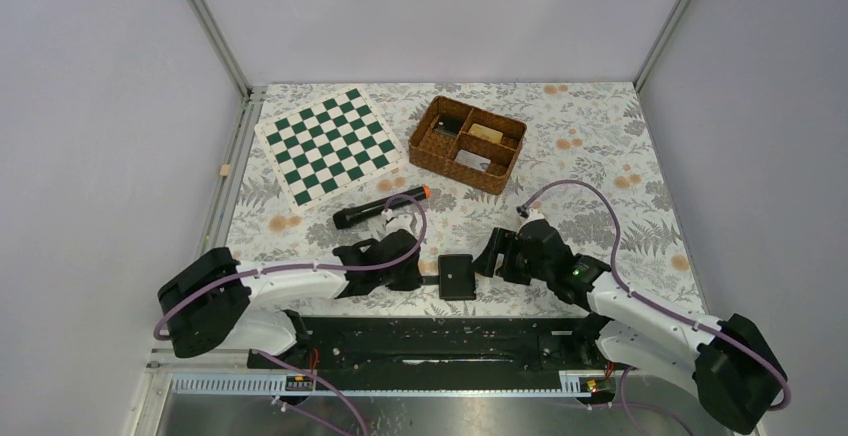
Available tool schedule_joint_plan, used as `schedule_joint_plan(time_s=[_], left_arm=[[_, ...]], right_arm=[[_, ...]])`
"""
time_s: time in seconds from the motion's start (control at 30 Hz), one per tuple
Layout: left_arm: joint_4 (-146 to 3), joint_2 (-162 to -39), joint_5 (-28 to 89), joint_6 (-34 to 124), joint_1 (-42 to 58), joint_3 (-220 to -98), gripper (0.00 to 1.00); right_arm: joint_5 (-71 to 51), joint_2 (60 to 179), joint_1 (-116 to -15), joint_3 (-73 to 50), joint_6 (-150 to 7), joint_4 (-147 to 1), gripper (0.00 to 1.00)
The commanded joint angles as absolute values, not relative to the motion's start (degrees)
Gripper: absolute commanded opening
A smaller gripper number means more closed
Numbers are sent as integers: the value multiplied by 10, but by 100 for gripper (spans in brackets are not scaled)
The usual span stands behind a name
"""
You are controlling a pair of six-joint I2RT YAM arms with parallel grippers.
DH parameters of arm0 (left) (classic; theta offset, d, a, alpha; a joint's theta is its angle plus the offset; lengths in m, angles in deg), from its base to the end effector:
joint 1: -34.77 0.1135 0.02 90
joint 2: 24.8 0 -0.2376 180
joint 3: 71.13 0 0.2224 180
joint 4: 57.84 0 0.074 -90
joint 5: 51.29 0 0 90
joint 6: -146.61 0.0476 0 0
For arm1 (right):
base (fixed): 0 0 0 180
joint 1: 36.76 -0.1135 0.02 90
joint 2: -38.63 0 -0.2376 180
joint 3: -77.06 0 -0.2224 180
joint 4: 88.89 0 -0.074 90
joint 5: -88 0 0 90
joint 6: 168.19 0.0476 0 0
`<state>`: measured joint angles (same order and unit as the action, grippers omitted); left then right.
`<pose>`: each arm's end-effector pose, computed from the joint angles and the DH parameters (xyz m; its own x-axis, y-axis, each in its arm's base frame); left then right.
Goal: Take the credit cards out of the card holder
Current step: Open the card holder at the center of the board.
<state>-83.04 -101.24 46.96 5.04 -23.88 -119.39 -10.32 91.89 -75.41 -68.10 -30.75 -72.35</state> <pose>0.1268 -0.1951 0.1422 -0.8867 -0.0346 -0.4610 0.1705 0.9024 -0.3957 0.1426 0.1229 0.1642 -0.8261 0.2726 -0.4932 -0.1510 0.7362 0.6597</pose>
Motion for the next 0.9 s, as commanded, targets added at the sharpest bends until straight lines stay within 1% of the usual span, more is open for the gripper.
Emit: schedule_joint_plan(time_s=[0.0,0.1,0.27,0.37,0.4,0.6,0.87], left_arm=[[-784,-982,439,14,-239,-1188,0],[-788,-984,436,13,-240,-1186,0],[-763,-976,422,-2,-234,-1161,0],[-749,-968,409,-12,-226,-1147,0],[-741,-967,403,-17,-223,-1142,0],[-711,-966,383,-26,-209,-1123,0],[-704,-953,381,-28,-205,-1112,0]], right_arm=[[50,921,-838,-623,-327,-573,83],[99,961,-896,-587,-314,-559,87],[170,1045,-972,-536,-295,-566,89],[199,1084,-1003,-520,-284,-583,98],[208,1094,-1012,-513,-283,-584,99],[289,1158,-1054,-460,-272,-537,100],[292,1229,-1081,-420,-268,-531,100]])
